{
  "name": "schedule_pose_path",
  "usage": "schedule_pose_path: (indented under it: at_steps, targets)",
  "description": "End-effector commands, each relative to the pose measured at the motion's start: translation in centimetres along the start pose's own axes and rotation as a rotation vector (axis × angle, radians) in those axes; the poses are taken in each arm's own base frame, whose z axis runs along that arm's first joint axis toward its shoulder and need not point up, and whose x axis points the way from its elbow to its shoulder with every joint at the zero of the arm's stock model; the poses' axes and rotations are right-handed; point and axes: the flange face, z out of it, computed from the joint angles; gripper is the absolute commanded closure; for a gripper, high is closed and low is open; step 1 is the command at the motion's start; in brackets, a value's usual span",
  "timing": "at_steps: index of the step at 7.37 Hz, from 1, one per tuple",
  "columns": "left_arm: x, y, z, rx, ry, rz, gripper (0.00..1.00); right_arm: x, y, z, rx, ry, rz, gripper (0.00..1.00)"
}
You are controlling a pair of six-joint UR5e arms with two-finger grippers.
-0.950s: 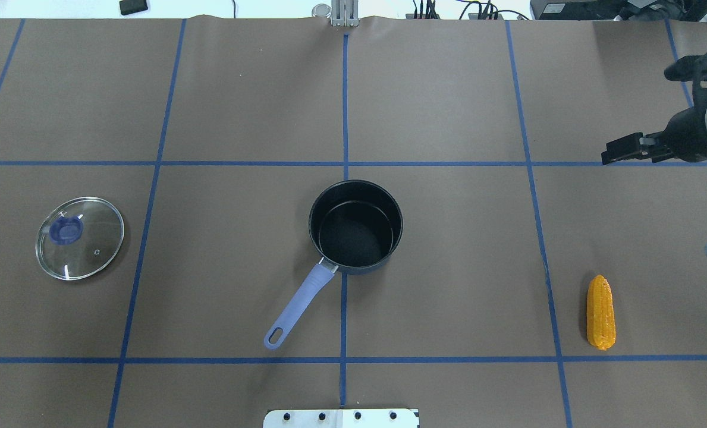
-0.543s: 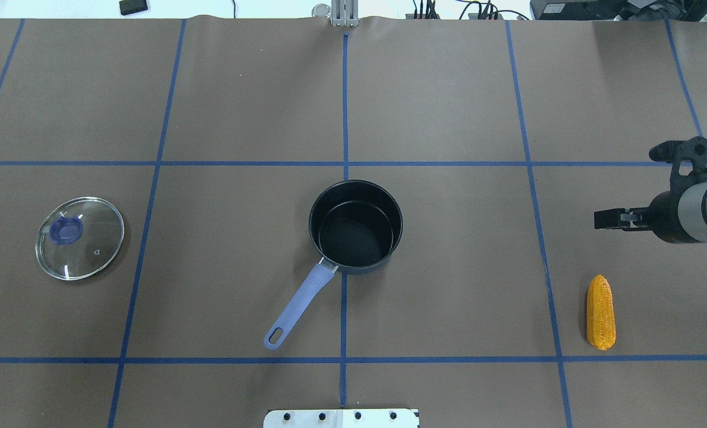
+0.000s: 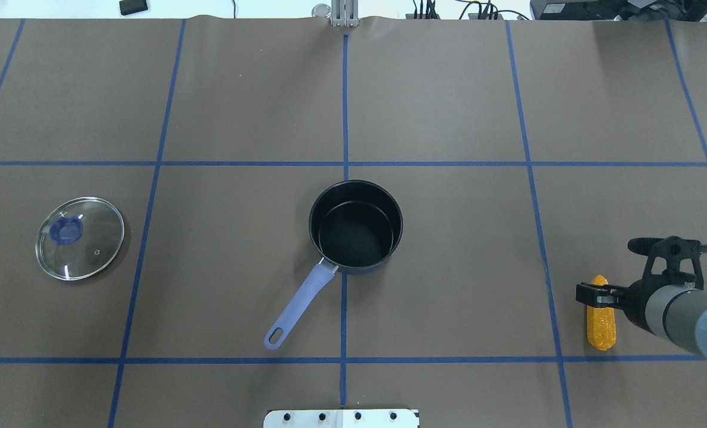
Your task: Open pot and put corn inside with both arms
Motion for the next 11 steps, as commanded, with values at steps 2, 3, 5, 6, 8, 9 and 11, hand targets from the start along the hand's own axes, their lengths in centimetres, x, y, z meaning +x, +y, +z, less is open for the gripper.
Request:
schedule_pose_path:
  at_steps: [2, 3, 5, 6, 8, 9, 11]
  targets:
    - [0.1, -0.1, -0.1, 0.019, -0.008, 0.02, 0.02, -0.2, 5.4, 2.8, 0.06, 0.009, 0.014, 0.14]
    - [0.1, -0.1, -0.1, 0.019, -0.008, 0.02, 0.02, 0.0, 6.1, 3.4, 0.058, 0.008, 0.003, 0.24]
    - [0.1, -0.1, -0.1, 0.02, -0.009, 0.021, 0.02, 0.3, 6.7, 4.1, 0.062, 0.02, -0.014, 0.57]
    - [0.2, -0.2, -0.3, 0.023, -0.01, 0.026, 0.02, 0.3, 6.5, 4.0, 0.064, 0.018, -0.014, 0.82]
    - [0.2, 0.1, -0.1, 0.019, -0.008, 0.023, 0.02, 0.0, 5.1, 3.0, 0.073, 0.004, 0.005, 1.0]
    - [0.3, 0.3, -0.1, 0.019, -0.007, 0.021, 0.02, 0.2, 3.3, 2.5, 0.075, 0.006, -0.004, 1.0]
    - [0.8, 0.2, -0.8, 0.029, -0.013, 0.034, 0.02, -0.4, -2.5, 0.9, 0.046, -0.037, -0.015, 1.0]
